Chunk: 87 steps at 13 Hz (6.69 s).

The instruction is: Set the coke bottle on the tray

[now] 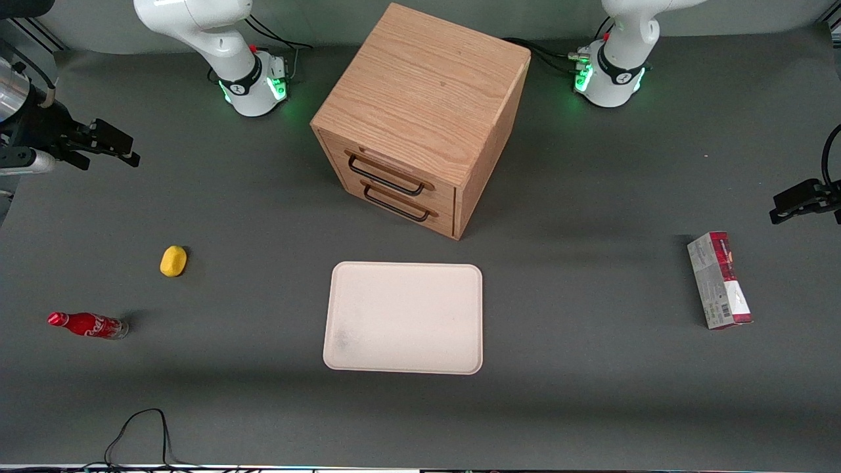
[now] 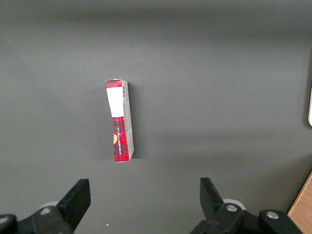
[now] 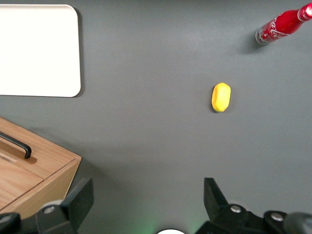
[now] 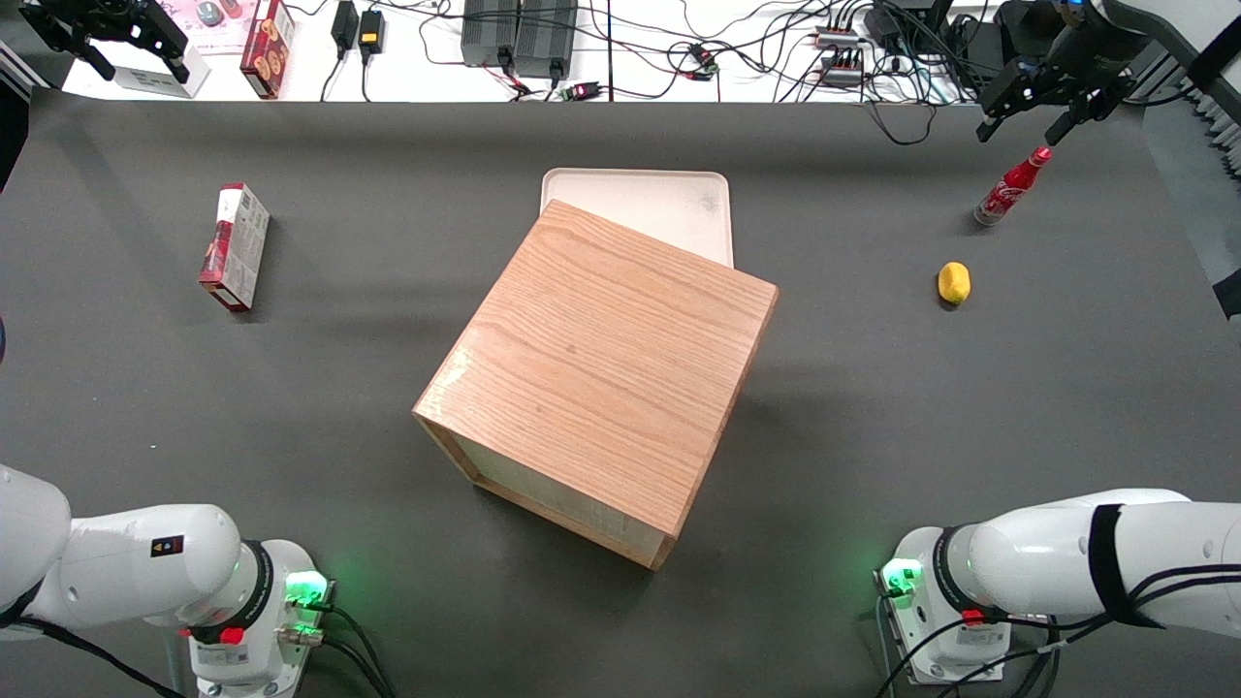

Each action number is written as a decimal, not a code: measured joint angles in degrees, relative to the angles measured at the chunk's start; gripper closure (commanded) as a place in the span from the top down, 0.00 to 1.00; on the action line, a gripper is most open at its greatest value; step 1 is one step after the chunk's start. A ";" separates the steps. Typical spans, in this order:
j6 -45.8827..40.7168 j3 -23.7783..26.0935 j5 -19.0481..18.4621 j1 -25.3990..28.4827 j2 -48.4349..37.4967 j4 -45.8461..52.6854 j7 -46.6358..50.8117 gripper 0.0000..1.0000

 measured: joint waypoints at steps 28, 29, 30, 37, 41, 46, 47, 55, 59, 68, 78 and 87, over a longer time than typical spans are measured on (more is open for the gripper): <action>30.87 -23.38 25.42 -6.14 51.83 22.56 -53.64 0.95; 30.91 -23.43 25.70 -6.28 52.34 22.84 -53.95 0.84; 30.96 -23.44 25.75 -6.41 52.64 22.92 -54.11 0.67; 30.52 -23.45 25.96 -6.63 52.77 23.13 -56.14 0.13; 27.55 -23.45 25.96 -6.54 52.73 26.25 -55.86 0.13; 3.59 -22.50 18.18 -2.83 49.68 41.50 -36.98 0.14; -1.79 -21.14 16.21 -1.64 48.89 45.43 -31.82 0.14; -6.75 17.12 -5.57 -0.17 47.19 57.90 2.33 0.15; 5.89 29.27 -14.98 1.35 54.74 55.59 13.20 0.19; 22.70 29.62 -19.31 2.84 65.99 50.94 17.21 1.00; 7.43 22.56 -6.20 -2.59 44.35 42.25 17.02 1.00; 9.86 7.14 -1.17 -3.53 10.34 3.73 8.91 1.00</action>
